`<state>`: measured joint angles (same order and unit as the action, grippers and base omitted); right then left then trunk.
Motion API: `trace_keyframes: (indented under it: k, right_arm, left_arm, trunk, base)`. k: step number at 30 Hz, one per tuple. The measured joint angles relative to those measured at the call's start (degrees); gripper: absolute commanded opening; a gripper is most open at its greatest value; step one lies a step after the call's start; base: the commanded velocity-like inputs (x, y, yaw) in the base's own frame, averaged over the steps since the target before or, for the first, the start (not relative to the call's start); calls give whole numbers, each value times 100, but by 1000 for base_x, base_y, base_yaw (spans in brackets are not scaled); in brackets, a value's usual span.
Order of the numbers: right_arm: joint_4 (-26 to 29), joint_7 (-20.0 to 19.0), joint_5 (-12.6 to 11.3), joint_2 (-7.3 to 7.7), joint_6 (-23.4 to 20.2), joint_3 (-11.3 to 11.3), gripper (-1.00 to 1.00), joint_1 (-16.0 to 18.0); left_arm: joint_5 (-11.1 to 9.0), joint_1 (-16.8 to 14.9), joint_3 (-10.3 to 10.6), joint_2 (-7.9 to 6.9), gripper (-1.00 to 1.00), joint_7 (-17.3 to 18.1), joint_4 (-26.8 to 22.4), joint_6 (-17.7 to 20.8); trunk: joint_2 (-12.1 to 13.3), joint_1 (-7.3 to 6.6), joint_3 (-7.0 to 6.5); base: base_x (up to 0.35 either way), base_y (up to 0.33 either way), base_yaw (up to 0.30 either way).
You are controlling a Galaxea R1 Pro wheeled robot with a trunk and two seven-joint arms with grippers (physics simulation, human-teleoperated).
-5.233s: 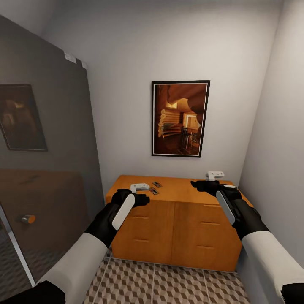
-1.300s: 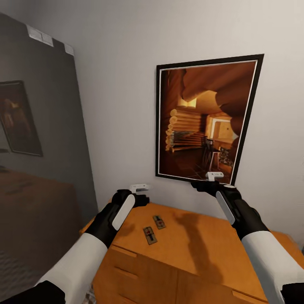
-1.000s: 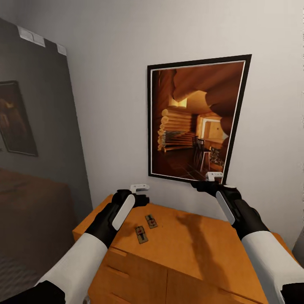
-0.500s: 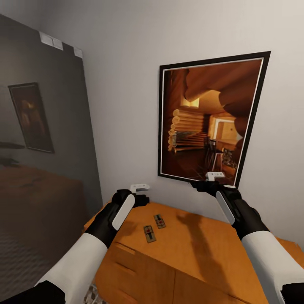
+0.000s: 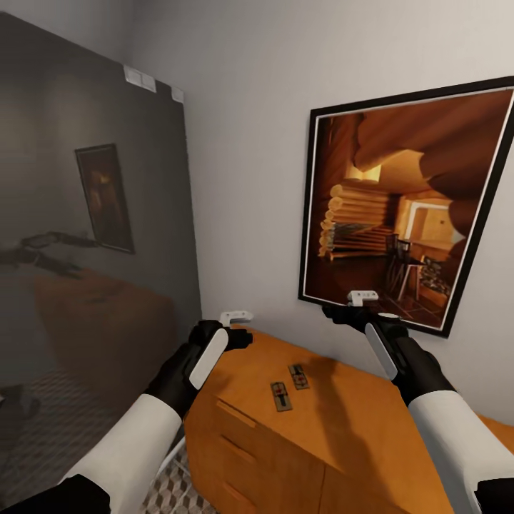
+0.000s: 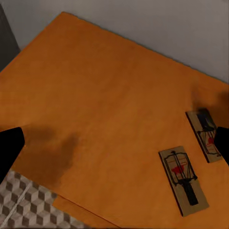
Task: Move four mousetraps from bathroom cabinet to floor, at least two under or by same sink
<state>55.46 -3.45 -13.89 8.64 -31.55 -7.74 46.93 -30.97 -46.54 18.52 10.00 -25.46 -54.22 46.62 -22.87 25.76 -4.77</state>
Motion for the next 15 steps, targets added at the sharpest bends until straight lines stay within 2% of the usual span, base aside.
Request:
trace_keyframes:
  k: [6, 15]
  right_arm:
    - [1, 1, -3, 1, -1, -1, 100, 0]
    - [3, 1, 0, 1, -2, 1, 100, -2]
  left_arm:
    - [1, 0, 2, 0, 100, 1, 1, -1]
    - [0, -1, 5, 0, 100, 1, 3, -3]
  trunk:
    - [0, 0, 0]
    - [0, 0, 0]
  base:
    - [0, 0, 234]
    - [0, 0, 48]
